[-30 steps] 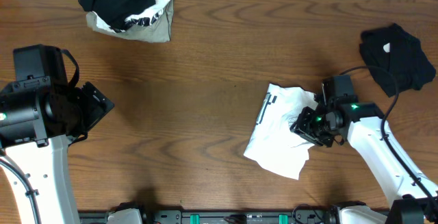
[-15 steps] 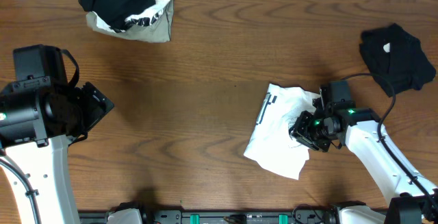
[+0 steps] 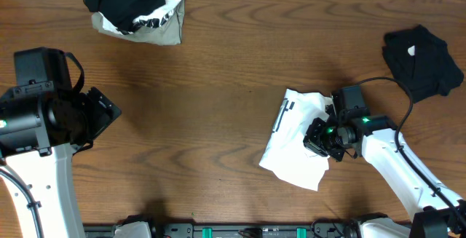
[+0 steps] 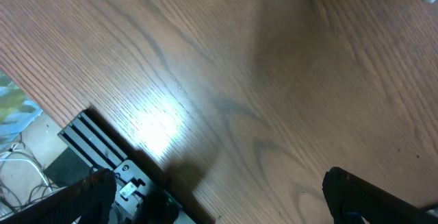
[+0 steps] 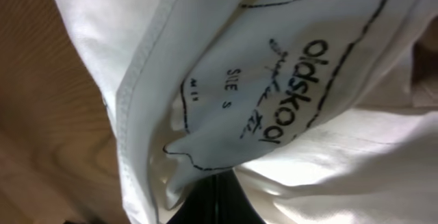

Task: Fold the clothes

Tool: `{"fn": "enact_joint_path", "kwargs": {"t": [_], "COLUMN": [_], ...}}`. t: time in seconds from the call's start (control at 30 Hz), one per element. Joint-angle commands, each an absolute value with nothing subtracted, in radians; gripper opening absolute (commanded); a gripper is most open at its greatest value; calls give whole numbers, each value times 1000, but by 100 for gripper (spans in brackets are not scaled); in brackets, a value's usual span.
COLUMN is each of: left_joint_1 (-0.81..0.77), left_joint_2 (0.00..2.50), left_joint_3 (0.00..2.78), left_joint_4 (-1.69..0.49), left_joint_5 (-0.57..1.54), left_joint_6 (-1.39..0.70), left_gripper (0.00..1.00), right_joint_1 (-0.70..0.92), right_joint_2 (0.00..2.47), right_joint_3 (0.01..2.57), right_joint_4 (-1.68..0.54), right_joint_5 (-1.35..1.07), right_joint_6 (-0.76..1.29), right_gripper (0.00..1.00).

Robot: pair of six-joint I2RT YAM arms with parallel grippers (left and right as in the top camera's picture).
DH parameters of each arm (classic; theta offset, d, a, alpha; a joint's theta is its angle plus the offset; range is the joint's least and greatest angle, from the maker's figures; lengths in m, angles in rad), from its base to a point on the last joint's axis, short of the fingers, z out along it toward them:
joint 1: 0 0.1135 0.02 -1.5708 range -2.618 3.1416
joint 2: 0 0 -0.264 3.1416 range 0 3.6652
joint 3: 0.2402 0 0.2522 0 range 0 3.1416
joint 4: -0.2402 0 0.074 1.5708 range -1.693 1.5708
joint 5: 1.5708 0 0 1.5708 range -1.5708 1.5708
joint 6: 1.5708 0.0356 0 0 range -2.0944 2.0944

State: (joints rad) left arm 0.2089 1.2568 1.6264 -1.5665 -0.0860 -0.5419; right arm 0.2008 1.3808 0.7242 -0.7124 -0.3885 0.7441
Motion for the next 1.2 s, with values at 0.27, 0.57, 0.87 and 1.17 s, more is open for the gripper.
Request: {"fn": "enact_joint_path", "kwargs": {"t": [0.27,0.57,0.87,1.17], "left_joint_1": [215,215,215,215], "left_joint_2": [1262,1262,1262,1262], "left_joint_3": [1620,1620,1620,1620], "left_joint_4": [-1569,-1565,-1566,-1565], "left_joint_5": [-102,-102,-102,-102], "left_joint_6": [-528,-528,-528,-528], "left_gripper": [98,98,98,98], "right_joint_1": [209,211,211,211], "right_joint_2": [1365,1365,1365,1366], "right_joint_3": [821,906,906,906], "right_joint_4": [-898,-1046,-1150,-1229], "right_joint_5": [-148,-38,56,65], "right_joint_6": [743,724,717,672], "right_gripper": [1,2,2,8]}}
